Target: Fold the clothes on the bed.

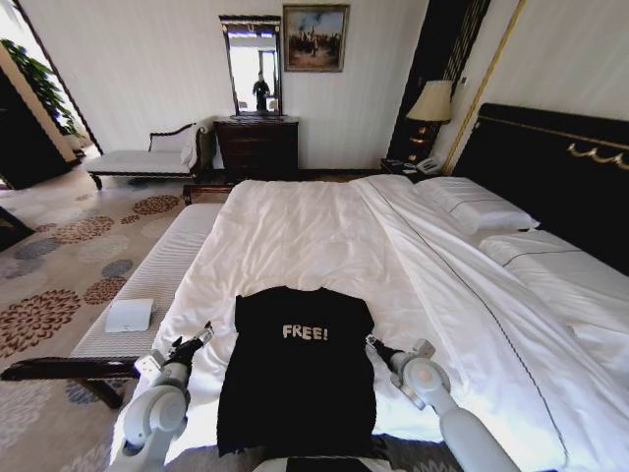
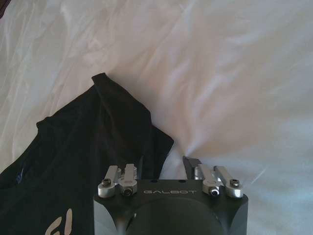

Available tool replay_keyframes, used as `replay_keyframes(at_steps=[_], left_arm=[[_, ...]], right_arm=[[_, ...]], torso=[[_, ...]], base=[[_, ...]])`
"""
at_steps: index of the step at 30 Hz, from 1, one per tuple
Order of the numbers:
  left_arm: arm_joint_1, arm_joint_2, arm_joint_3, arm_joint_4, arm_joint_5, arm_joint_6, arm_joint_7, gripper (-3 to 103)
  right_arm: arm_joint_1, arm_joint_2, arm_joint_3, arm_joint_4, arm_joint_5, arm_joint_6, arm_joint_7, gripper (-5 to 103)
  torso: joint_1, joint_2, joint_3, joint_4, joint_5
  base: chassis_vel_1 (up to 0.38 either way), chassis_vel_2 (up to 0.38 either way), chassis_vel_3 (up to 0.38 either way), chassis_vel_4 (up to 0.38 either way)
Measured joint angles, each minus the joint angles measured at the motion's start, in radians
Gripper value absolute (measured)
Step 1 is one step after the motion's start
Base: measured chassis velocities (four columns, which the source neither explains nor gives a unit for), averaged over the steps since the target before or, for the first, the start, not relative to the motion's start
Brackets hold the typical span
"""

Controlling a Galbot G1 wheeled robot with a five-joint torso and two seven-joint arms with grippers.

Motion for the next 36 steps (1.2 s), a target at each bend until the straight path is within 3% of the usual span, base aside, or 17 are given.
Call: replay_keyframes(at_steps=[2, 5, 9, 11, 13, 25, 36], left_arm=[[0.008, -0.009, 0.0, -0.009, 0.006, -0.002, -0.003, 100], [0.018, -0.014, -0.002, -0.017, 0.01, -0.004, -0.004, 100], [0.027, -0.019, -0.005, -0.027, 0.014, -0.007, -0.005, 100], [0.028, -0.02, -0.005, -0.028, 0.016, -0.007, -0.005, 100], [0.029, -0.025, -0.005, -0.033, 0.018, -0.007, -0.007, 100], [0.037, -0.035, -0.007, -0.031, 0.027, -0.014, -0.008, 100], [0.027, -0.042, -0.015, -0.019, 0.02, -0.016, -0.01, 100]], right_arm=[[0.005, 0.005, 0.004, -0.008, -0.008, 0.009, -0.002, 38], [0.01, 0.012, 0.01, -0.013, -0.011, 0.014, -0.004, 33], [0.015, 0.026, 0.017, -0.024, -0.02, 0.021, -0.004, 12], [0.016, 0.029, 0.019, -0.025, -0.021, 0.023, -0.004, 12], [0.018, 0.038, 0.021, -0.026, -0.022, 0.025, -0.004, 2], [0.017, 0.062, 0.021, -0.018, -0.043, 0.028, -0.008, 0], [-0.02, -0.01, 0.064, 0.032, -0.084, 0.034, 0.024, 0]], torso=[[0.0, 0.0, 0.0, 0.0, 0.0], [0.0, 0.0, 0.0, 0.0001, 0.0], [0.0, 0.0, 0.0, 0.0001, 0.0], [0.0, 0.0, 0.0, 0.0001, 0.0], [0.0, 0.0, 0.0, 0.0001, 0.0], [0.0, 0.0, 0.0, 0.0001, 0.0], [0.0, 0.0, 0.0, 0.0001, 0.0001]], base=[[0.0, 0.0, 0.0, 0.0], [0.0, 0.0, 0.0, 0.0], [0.0, 0.0, 0.0, 0.0], [0.0, 0.0, 0.0, 0.0], [0.0, 0.0, 0.0, 0.0], [0.0, 0.0, 0.0, 0.0], [0.0, 0.0, 0.0, 0.0]])
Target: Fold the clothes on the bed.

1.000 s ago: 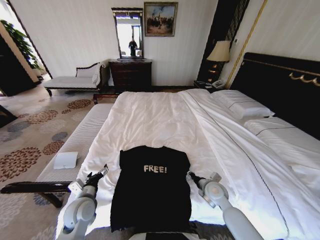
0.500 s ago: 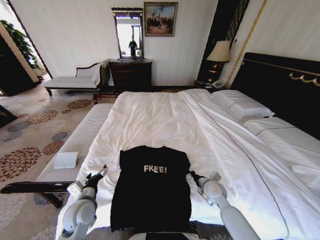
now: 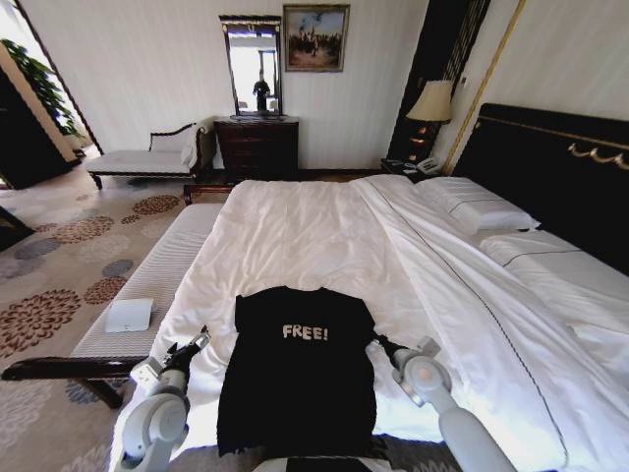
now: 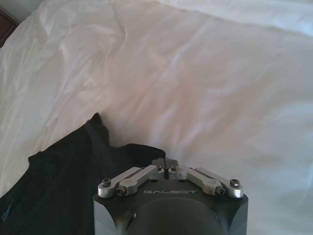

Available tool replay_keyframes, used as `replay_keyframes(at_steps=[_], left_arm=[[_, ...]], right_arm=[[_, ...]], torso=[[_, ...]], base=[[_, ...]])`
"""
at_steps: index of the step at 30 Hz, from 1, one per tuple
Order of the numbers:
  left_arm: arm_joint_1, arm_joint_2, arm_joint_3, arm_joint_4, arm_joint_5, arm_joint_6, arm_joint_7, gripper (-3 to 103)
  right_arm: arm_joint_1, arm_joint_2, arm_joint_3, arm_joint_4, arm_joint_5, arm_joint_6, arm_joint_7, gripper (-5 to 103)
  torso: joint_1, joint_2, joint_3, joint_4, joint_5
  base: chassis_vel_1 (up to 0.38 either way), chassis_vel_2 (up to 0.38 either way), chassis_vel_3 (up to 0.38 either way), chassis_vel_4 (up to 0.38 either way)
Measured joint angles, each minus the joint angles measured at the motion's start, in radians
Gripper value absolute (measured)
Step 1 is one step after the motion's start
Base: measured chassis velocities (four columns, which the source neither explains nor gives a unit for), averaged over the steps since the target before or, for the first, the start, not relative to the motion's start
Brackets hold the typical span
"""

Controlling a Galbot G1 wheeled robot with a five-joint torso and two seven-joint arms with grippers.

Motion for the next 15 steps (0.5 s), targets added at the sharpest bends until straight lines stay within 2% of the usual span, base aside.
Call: replay_keyframes(at_steps=[4, 15], left_arm=[[-0.004, -0.008, 0.004, 0.008, 0.0, -0.001, 0.0, 100], [-0.006, -0.013, 0.002, 0.015, 0.0, -0.003, -0.001, 100]], right_arm=[[-0.009, -0.026, 0.021, 0.013, -0.006, 0.0, 0.005, 0], [-0.015, -0.032, 0.021, 0.037, -0.041, 0.002, 0.019, 0]], torso=[[0.0, 0.0, 0.0, 0.0, -0.0001], [0.0, 0.0, 0.0, 0.0, -0.0001]], base=[[0.0, 0.0, 0.0, 0.0], [0.0, 0.0, 0.0, 0.0]])
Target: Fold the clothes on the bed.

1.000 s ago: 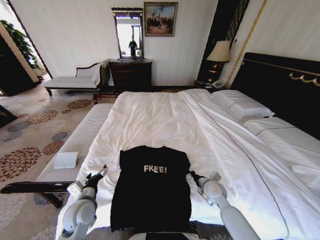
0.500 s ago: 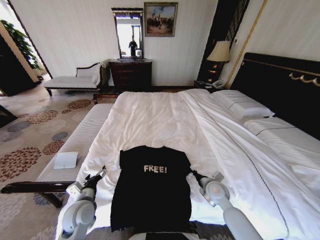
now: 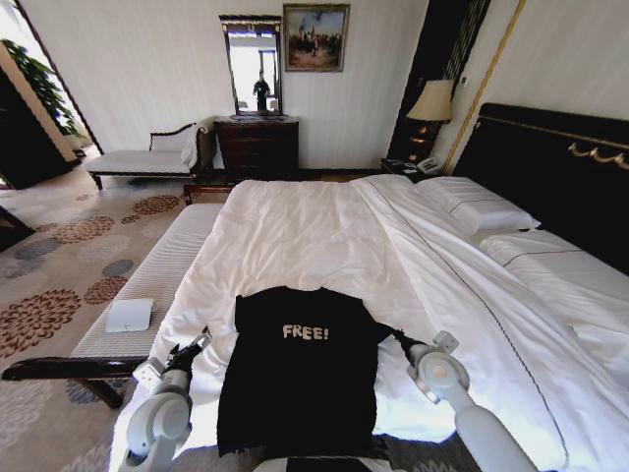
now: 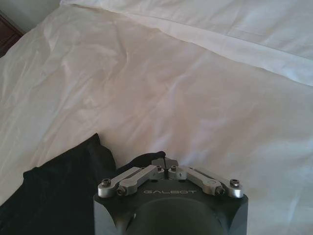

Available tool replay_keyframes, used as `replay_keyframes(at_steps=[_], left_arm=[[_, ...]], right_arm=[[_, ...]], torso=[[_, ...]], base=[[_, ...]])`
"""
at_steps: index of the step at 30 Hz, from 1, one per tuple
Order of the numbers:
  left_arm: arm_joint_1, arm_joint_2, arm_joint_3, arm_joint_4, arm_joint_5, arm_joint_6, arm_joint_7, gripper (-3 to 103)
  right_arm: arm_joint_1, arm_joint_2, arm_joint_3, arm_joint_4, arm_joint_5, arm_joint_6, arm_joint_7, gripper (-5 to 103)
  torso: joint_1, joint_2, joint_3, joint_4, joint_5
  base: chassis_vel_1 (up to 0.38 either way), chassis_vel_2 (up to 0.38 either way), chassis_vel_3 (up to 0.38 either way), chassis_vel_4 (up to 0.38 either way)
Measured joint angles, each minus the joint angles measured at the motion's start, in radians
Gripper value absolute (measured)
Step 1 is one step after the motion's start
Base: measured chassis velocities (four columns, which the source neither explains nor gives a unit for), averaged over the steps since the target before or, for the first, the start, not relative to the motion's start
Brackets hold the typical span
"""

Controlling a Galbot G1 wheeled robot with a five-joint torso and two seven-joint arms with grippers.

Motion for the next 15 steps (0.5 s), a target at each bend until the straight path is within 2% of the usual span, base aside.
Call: replay_keyframes(at_steps=[8, 15], left_arm=[[-0.002, -0.001, 0.0, 0.012, -0.001, -0.004, 0.0, 100], [-0.004, -0.005, 0.006, 0.017, 0.001, -0.005, -0.001, 100]], right_arm=[[-0.103, 0.014, -0.017, 0.068, -0.034, 0.02, 0.035, 0], [-0.119, 0.022, -0.039, 0.092, -0.033, 0.022, 0.058, 0]], torso=[[0.0, 0.0, 0.0, -0.0001, -0.0001], [0.0, 0.0, 0.0, -0.0001, -0.0001]], base=[[0.0, 0.0, 0.0, 0.0], [0.0, 0.0, 0.0, 0.0]])
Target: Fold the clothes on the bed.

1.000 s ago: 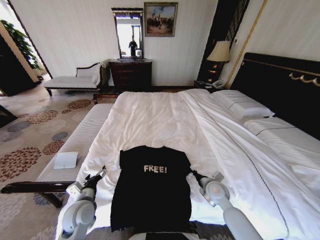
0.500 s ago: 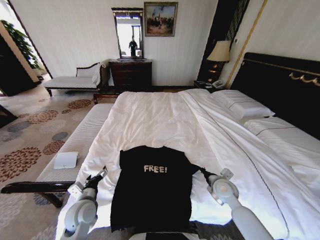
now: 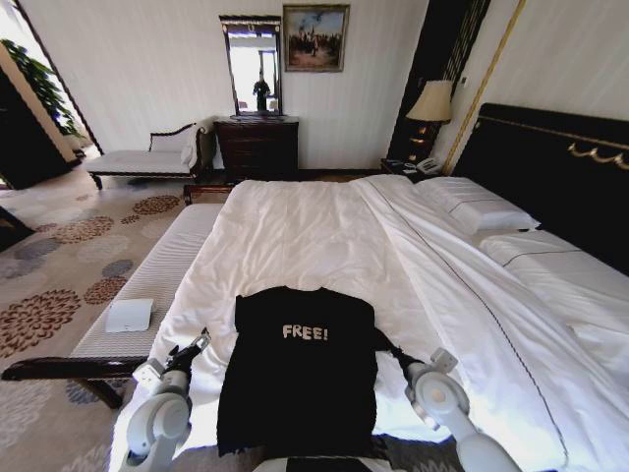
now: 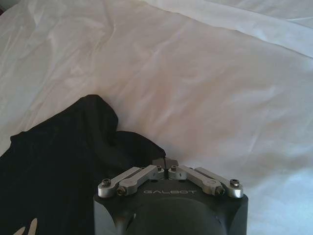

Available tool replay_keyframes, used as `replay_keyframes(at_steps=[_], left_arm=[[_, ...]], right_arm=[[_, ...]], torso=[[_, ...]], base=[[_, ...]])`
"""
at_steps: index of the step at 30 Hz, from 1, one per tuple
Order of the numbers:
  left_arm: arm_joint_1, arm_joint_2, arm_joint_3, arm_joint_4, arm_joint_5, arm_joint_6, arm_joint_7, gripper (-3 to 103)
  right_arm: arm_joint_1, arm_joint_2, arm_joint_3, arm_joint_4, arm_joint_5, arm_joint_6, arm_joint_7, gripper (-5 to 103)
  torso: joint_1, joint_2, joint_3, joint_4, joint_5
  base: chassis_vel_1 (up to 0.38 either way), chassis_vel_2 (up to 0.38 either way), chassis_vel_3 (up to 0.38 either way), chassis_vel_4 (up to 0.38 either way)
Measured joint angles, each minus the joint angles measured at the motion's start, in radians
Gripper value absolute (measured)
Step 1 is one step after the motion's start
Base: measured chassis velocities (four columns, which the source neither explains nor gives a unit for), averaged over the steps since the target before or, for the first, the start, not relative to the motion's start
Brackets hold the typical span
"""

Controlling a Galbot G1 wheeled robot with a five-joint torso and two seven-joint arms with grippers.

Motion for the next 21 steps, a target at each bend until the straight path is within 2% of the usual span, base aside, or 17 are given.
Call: replay_keyframes(at_steps=[5, 8, 10, 11, 12, 13, 15, 16, 18, 19, 21], left_arm=[[0.002, 0.005, -0.006, 0.0, 0.0, 0.0, -0.001, 100], [0.007, 0.01, -0.013, -0.001, -0.001, 0.0, -0.002, 100], [0.008, 0.011, -0.015, -0.001, -0.001, 0.0, -0.002, 100], [0.01, 0.011, -0.015, -0.001, -0.001, -0.001, -0.002, 100], [0.011, 0.011, -0.015, -0.002, -0.001, -0.001, -0.003, 100], [0.011, 0.011, -0.015, -0.002, -0.001, -0.001, -0.003, 100], [0.011, 0.009, -0.013, -0.004, 0.001, -0.001, -0.005, 100], [0.011, 0.008, -0.011, -0.005, 0.003, -0.001, -0.007, 100], [0.011, 0.005, -0.008, -0.008, 0.006, -0.001, -0.011, 100], [0.011, 0.005, -0.008, -0.008, 0.006, -0.001, -0.011, 100], [0.012, 0.004, -0.006, -0.011, 0.009, 0.0, -0.014, 100]], right_arm=[[-0.009, -0.004, -0.029, 0.031, -0.016, -0.003, 0.022, 0], [0.012, -0.005, -0.019, 0.021, -0.065, -0.021, 0.011, 16], [0.038, -0.003, -0.003, -0.001, -0.09, -0.024, 0.005, 16], [0.063, -0.004, 0.009, -0.02, -0.095, -0.028, 0.004, 27], [0.079, -0.008, 0.015, -0.031, -0.091, -0.033, 0.004, 32], [0.079, -0.008, 0.015, -0.031, -0.091, -0.033, 0.004, 32], [0.105, -0.026, 0.019, -0.054, -0.062, -0.05, 0.003, 43], [0.112, -0.034, 0.016, -0.062, -0.039, -0.061, 0.0, 43], [0.121, -0.041, 0.007, -0.075, 0.014, -0.083, -0.003, 54], [0.121, -0.041, 0.007, -0.075, 0.014, -0.083, -0.003, 54], [0.127, -0.042, 0.0, -0.081, 0.063, -0.102, -0.009, 65]], torso=[[0.0, 0.0, 0.0, 0.0, 0.0], [0.0, 0.0, 0.0, -0.0001, 0.0001], [0.0, 0.0, 0.0, 0.0, 0.0], [0.0, 0.0, 0.0, 0.0001, 0.0001], [0.0, 0.0, 0.0, 0.0002, 0.0001], [0.0, 0.0, 0.0, 0.0002, 0.0001], [0.0, 0.0, 0.0, 0.0002, 0.0001], [0.0, 0.0, 0.0, 0.0001, 0.0], [0.0, 0.0, 0.0, 0.0001, 0.0001], [0.0, 0.0, 0.0, 0.0001, 0.0001], [0.0, 0.0, 0.0, 0.0001, 0.0001]], base=[[0.0, 0.0, 0.0, 0.0], [0.0, 0.0, 0.0, 0.0], [0.0, 0.0, 0.0, 0.0], [0.0, 0.0, 0.0, 0.0], [0.0, 0.0, 0.0, 0.0], [0.0, 0.0, 0.0, 0.0], [0.0, 0.0, 0.0, 0.0], [0.0, 0.0, 0.0, 0.0], [0.0, 0.0, 0.0, 0.0], [0.0, 0.0, 0.0, 0.0], [0.0, 0.0, 0.0, 0.0]])
